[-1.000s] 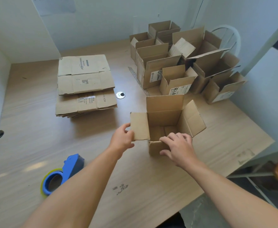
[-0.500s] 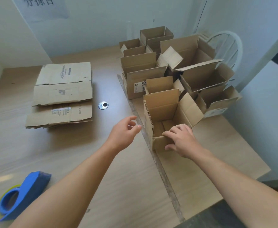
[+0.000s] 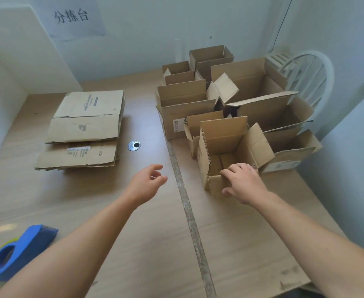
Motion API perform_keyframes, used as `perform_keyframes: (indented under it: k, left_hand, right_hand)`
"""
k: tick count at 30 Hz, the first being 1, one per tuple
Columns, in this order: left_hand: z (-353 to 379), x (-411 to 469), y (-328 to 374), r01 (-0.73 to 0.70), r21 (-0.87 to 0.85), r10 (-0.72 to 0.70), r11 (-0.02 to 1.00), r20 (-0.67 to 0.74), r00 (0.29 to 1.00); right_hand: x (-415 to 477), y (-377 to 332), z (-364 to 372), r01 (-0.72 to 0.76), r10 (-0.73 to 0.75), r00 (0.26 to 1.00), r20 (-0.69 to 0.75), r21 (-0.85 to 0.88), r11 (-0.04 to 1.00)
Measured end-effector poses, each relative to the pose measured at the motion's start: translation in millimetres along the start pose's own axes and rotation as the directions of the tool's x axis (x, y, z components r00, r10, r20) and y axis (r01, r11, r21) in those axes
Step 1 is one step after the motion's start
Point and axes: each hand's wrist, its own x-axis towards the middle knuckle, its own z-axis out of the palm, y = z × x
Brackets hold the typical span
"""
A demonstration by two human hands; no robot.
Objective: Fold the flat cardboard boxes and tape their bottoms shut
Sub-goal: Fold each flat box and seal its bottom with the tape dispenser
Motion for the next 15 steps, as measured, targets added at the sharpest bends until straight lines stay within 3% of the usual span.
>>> perform_keyframes:
  k: [4,7,11,15]
  left_hand:
    - [-11,3,-3,0.003,0.004,-0.003,1.0,-0.024,1.0]
    - [-25,6,-9,0.0,0.025,0.002,1.0,-0.055,0.998]
    - [-50,13,-20,-0.023,0.166,0.038,0.986,-0.089,0.995]
    - [-90,21,-38,-0.034,0.363,0.08,0.931,-0.114,0.99]
  right_hand:
    - [-8,10,-24,0.011,-0.009,1.0,-0.01,0.154,0.988]
    - [-18,13,-53,-0.031,0.081,0.98,-0.182,0.262,0.965]
    - [-8,-28,-94,0.085,0.003,0.925,-0.38,0.217,0.972]
    - [25,-93,-124,0.234,-0.173,0.883,-0.436,0.09,0.968]
